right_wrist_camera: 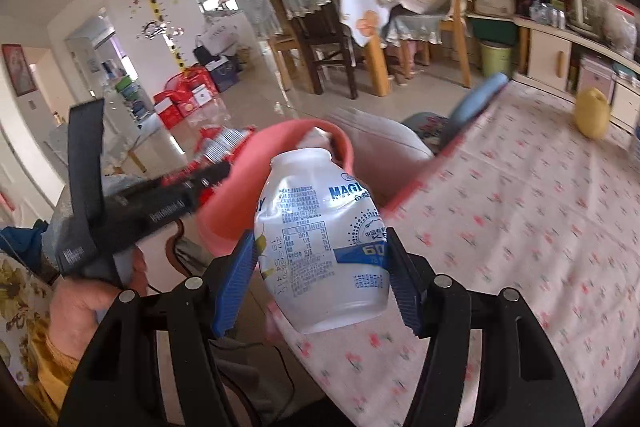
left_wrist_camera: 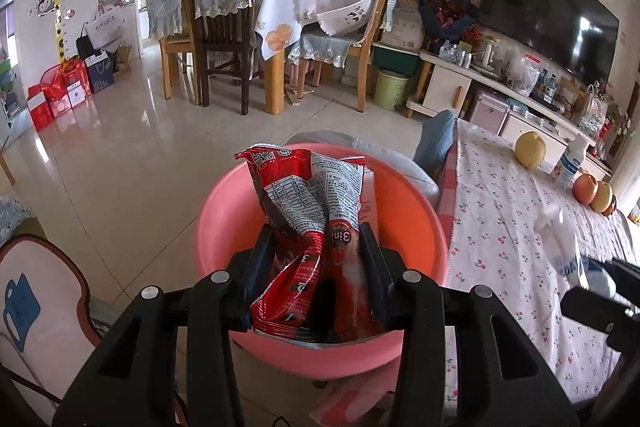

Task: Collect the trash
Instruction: 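Carry both items over the pink bucket and open both tools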

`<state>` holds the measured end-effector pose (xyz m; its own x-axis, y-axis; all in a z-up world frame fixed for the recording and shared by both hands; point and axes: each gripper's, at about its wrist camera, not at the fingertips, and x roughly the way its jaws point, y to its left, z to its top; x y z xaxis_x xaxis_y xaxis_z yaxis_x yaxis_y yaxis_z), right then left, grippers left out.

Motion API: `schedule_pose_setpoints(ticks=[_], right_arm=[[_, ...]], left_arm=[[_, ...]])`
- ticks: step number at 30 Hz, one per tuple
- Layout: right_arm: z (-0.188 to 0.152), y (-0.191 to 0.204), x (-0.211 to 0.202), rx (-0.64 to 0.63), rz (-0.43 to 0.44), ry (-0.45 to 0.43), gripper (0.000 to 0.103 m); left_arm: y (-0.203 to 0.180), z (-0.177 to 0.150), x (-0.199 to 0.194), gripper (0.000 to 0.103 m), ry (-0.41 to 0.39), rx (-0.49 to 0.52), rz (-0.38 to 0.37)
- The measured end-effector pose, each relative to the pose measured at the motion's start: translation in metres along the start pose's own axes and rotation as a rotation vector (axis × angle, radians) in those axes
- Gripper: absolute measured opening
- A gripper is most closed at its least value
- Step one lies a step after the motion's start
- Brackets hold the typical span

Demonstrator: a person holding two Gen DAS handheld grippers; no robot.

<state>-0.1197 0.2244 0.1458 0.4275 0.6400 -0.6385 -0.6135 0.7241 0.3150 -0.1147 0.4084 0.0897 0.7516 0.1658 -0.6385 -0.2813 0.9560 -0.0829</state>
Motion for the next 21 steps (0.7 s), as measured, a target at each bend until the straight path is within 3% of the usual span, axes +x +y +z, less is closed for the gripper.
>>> schedule_pose_setpoints(ticks=[10, 21], right_arm=[[0.037, 0.022, 0.052, -0.023, 0.047, 0.003, 0.063], [0.051, 0.030, 0.088, -0.023, 0.059, 0.011, 0.063]], left_arm=[[0.019, -0.001, 0.022, 0.044, 0.032, -0.025, 0.013], [0.022, -0.004, 0.037, 0.044, 0.050, -0.036, 0.002]])
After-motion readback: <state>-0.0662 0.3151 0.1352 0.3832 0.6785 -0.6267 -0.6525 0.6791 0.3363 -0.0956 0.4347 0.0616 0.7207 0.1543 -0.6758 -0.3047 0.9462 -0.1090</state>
